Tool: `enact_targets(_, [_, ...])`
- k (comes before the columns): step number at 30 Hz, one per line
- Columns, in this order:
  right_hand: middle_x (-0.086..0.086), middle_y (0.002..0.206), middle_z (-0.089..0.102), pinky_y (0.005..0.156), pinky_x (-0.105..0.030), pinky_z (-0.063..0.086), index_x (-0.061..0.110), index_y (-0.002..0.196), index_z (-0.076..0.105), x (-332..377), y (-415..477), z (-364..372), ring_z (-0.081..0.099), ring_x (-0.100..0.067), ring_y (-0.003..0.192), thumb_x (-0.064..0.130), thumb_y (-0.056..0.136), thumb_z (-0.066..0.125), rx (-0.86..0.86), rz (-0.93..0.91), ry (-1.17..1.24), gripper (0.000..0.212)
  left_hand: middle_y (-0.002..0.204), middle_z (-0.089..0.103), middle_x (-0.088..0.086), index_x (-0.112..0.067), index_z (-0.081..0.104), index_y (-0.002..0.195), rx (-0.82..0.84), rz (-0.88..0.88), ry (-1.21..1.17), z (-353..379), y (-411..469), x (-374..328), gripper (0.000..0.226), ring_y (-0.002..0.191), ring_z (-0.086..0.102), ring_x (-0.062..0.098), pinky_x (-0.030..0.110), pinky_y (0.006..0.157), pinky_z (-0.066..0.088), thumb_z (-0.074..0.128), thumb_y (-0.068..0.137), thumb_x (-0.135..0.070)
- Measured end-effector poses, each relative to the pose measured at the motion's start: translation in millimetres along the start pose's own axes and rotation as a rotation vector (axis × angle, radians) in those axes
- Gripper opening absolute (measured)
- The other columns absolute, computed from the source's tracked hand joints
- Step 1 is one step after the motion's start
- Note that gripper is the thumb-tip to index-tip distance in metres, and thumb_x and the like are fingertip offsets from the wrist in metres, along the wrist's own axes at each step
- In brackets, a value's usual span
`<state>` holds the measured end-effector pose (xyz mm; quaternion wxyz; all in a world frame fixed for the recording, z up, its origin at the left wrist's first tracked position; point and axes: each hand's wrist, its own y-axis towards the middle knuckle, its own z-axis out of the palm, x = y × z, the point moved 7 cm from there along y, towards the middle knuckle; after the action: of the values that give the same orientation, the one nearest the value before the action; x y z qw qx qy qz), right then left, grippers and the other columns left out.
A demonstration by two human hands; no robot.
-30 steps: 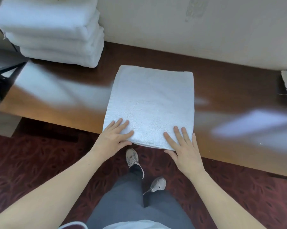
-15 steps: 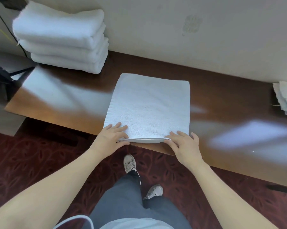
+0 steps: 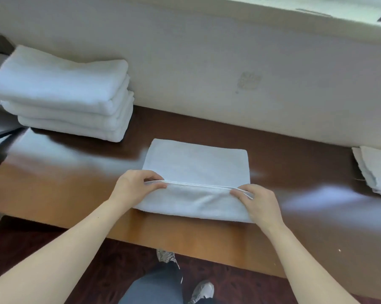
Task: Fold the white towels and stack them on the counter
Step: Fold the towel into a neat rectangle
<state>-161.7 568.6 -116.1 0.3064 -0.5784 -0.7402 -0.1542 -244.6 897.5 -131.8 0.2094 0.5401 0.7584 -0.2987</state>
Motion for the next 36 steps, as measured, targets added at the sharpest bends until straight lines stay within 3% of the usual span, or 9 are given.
enact_targets(3, [0.021,0.087,0.067,0.073,-0.004,0.037,0.026,0.087,0.073,-4.0,31.9,-7.1,0.061,-0.004,0.088,0.035,0.091,0.069,0.027,0.088,0.035,0.010,0.086,0.068,-0.037,-0.049,0.067,0.079,-0.014,0.016,-0.141,-15.4,39.9,-1.6,0.018,0.094,0.061,-0.011,0.008,0.081,0.044,0.081,0.080,-0.038])
enact_targets(8, [0.025,0.080,0.068,0.062,-0.008,0.039,0.034,0.078,0.071,-6.3,85.3,-20.0,0.058,0.009,0.084,0.037,0.087,0.071,-0.022,0.222,0.114,0.009,0.085,0.072,-0.026,-0.036,0.075,0.084,-0.090,-0.005,-0.282,-30.3,101.2,0.7,0.011,0.092,0.061,-0.011,0.003,0.074,0.040,0.079,0.083,-0.026])
enact_targets(15, [0.015,0.082,0.068,0.061,-0.026,0.043,0.027,0.078,0.069,-16.0,136.7,-16.9,0.061,-0.005,0.078,0.039,0.084,0.074,-0.050,0.267,0.107,0.014,0.088,0.071,-0.021,-0.032,0.076,0.087,-0.078,-0.098,-0.311,-14.7,151.3,9.0,0.004,0.090,0.062,-0.003,0.016,0.075,0.043,0.075,0.087,-0.028])
enact_targets(21, [0.008,0.082,0.068,0.060,-0.030,0.047,0.024,0.082,0.068,-34.6,163.0,3.2,0.062,-0.013,0.077,0.041,0.086,0.071,-0.018,0.269,0.044,0.018,0.088,0.070,-0.019,-0.029,0.075,0.089,-0.119,-0.121,-0.279,-7.3,162.6,7.9,0.003,0.089,0.059,-0.010,0.012,0.070,0.040,0.072,0.090,-0.028])
enact_targets(24, [0.007,0.081,0.067,0.061,-0.032,0.046,0.023,0.085,0.065,-42.4,167.9,8.9,0.062,-0.020,0.077,0.044,0.088,0.068,-0.015,0.273,0.002,0.021,0.093,0.069,-0.016,-0.028,0.073,0.094,-0.169,-0.147,-0.218,-7.3,162.3,6.0,0.005,0.090,0.060,-0.002,0.019,0.075,0.045,0.070,0.091,-0.031])
enact_targets(27, [0.001,0.092,0.063,0.069,-0.036,0.045,0.018,0.099,0.064,-32.7,163.4,6.9,0.061,-0.027,0.085,0.045,0.093,0.057,-0.142,0.131,-0.219,0.028,0.118,0.067,-0.006,-0.024,0.070,0.109,-0.286,-0.046,0.056,0.3,148.4,-7.6,0.021,0.111,0.057,0.015,0.037,0.095,0.046,0.064,0.094,-0.037])
enact_targets(30, [-0.011,0.112,0.061,0.086,-0.045,0.040,0.009,0.114,0.065,3.8,142.1,13.4,0.056,-0.034,0.101,0.037,0.097,0.048,-0.346,-0.110,-0.420,0.037,0.140,0.058,0.000,-0.024,0.068,0.118,-0.276,0.173,0.156,34.6,124.4,-47.3,0.034,0.133,0.049,0.022,0.040,0.107,0.037,0.051,0.099,-0.045])
enact_targets(33, [-0.012,0.140,0.054,0.109,-0.048,0.029,0.011,0.133,0.057,27.9,122.7,58.7,0.048,-0.032,0.129,0.033,0.099,0.040,-0.140,-0.276,-0.390,0.044,0.160,0.033,0.002,-0.029,0.052,0.143,-0.071,0.263,0.338,86.6,111.1,-72.3,0.052,0.150,0.025,0.021,0.038,0.120,0.018,0.031,0.102,-0.054])
enact_targets(36, [-0.004,0.160,0.030,0.118,-0.050,0.013,0.023,0.151,0.036,19.4,113.1,92.2,0.027,-0.026,0.148,0.039,0.102,0.028,0.064,-0.284,-0.480,0.053,0.167,0.009,0.000,-0.033,0.024,0.157,0.032,0.235,0.524,109.4,109.1,-67.6,0.061,0.154,0.001,0.019,0.045,0.122,0.009,0.022,0.102,-0.060])
